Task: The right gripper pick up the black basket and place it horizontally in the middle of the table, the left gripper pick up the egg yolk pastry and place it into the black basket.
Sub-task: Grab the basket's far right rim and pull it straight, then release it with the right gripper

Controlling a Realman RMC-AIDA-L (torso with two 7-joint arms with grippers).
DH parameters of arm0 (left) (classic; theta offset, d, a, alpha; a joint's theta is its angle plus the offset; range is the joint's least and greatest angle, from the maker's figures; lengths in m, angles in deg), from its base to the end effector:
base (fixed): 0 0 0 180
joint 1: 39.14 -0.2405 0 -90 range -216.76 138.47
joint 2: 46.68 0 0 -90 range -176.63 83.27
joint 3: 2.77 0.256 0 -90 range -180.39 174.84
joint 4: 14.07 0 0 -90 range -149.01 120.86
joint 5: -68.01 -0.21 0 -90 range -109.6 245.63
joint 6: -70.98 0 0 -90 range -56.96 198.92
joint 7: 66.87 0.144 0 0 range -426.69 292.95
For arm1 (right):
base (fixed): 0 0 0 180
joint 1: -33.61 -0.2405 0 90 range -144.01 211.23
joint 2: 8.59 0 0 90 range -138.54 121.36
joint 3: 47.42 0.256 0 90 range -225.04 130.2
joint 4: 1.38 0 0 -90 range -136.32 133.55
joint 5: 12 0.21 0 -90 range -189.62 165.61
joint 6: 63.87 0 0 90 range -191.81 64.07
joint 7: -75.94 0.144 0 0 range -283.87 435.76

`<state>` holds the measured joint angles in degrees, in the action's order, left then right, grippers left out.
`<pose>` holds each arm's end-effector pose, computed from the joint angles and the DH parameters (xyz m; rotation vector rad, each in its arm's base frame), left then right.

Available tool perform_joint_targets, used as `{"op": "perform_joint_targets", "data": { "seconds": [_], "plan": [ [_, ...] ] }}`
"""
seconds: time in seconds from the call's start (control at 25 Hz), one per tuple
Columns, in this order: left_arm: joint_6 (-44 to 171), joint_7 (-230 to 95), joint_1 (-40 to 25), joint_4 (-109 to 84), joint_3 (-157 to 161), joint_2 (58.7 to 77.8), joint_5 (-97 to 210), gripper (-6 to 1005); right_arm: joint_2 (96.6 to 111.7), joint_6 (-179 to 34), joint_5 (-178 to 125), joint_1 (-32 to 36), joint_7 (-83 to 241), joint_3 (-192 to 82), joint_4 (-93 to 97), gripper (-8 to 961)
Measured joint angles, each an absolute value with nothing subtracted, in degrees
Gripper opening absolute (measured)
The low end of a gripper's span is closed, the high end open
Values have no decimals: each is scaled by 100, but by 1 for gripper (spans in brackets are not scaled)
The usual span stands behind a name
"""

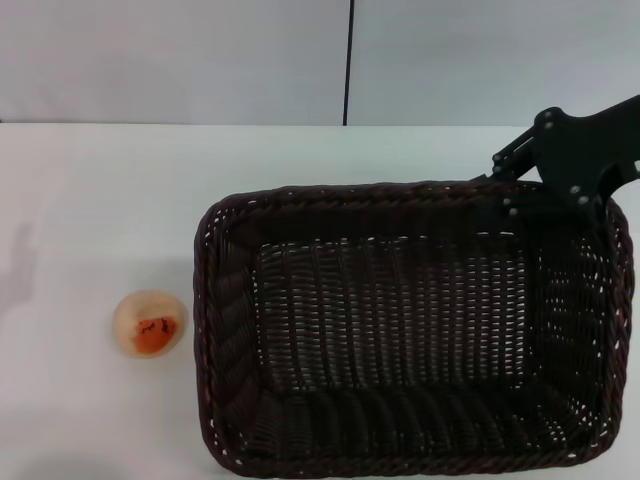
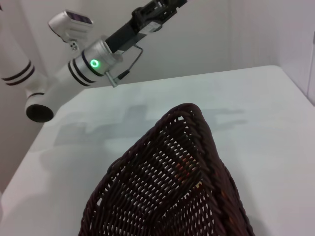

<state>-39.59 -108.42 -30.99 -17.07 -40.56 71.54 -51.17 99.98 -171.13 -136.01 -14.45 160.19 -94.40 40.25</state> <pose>-0.3459 0.1893 0.0578 -1.2769 -0.5202 -1.3728 0.1768 0.3718 0.0586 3.0470 -0.1014 -0.3092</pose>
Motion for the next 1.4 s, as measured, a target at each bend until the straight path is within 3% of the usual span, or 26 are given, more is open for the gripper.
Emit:
{"op": "perform_joint_targets", "data": {
  "seconds": [0.8, 1.4],
  "plan": [
    [-3981, -11180, -3283, -1760, -3977, 7153, -5117, 509, 10251, -16938, -13628, -1473, 15984, -9619, 4284, 304],
    [-4049, -11222, -3368, -1753, -3855, 7162, -5117, 512, 10253, -16231, -13378, -1584, 15644, -9510, 4320, 350]
  ]
}}
